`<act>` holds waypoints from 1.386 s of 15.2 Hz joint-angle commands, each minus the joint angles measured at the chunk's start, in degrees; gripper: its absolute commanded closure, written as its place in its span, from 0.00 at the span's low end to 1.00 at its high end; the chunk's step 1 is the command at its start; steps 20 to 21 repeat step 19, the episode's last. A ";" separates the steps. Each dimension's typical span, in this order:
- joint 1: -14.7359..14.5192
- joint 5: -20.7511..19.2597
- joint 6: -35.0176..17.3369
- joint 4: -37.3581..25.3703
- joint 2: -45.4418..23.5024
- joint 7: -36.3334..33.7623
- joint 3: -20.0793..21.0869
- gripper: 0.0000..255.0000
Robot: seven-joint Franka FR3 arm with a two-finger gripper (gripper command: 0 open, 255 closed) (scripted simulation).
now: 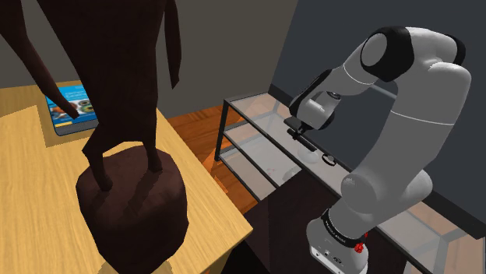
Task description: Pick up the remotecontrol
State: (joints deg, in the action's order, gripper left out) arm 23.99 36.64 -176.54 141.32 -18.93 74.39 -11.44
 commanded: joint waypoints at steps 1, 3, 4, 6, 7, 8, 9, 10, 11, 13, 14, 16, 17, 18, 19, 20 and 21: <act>0.05 -0.06 -0.03 -0.11 -0.53 -0.05 -0.14 1.00; -1.92 -1.52 0.82 0.52 0.76 -1.52 -2.25 1.00; -3.24 -2.63 1.51 0.81 1.58 -2.53 -3.79 1.00; -5.83 -5.11 2.84 1.34 3.21 -4.69 -6.86 1.00; -7.09 -6.46 3.50 1.59 4.03 -5.84 -8.38 1.00; -8.32 -7.89 4.14 1.83 4.85 -7.03 -9.88 1.00; -9.52 -9.39 4.79 2.05 5.67 -8.26 -11.37 1.00; -10.69 -10.96 5.43 2.25 6.50 -9.53 -12.82 1.00; -11.80 -12.61 6.07 2.44 7.33 -10.84 -14.24 1.00; -13.86 -16.07 7.36 2.76 9.03 -13.56 -16.93 1.00; -14.80 -17.88 8.01 2.88 9.90 -14.96 -18.19 1.00; -16.40 -21.62 9.34 3.06 11.66 -17.81 -20.44 1.00; -17.06 -23.52 10.03 3.11 12.55 -19.25 -21.41 1.00; -17.06 -23.84 10.13 3.12 12.70 -19.49 -21.46 1.00; -17.01 -23.86 10.13 3.12 12.70 -19.51 -21.42 1.00; -17.01 -23.86 10.13 3.12 12.70 -19.51 -21.42 1.00; -17.01 -23.86 10.13 3.12 12.70 -19.51 -21.42 1.00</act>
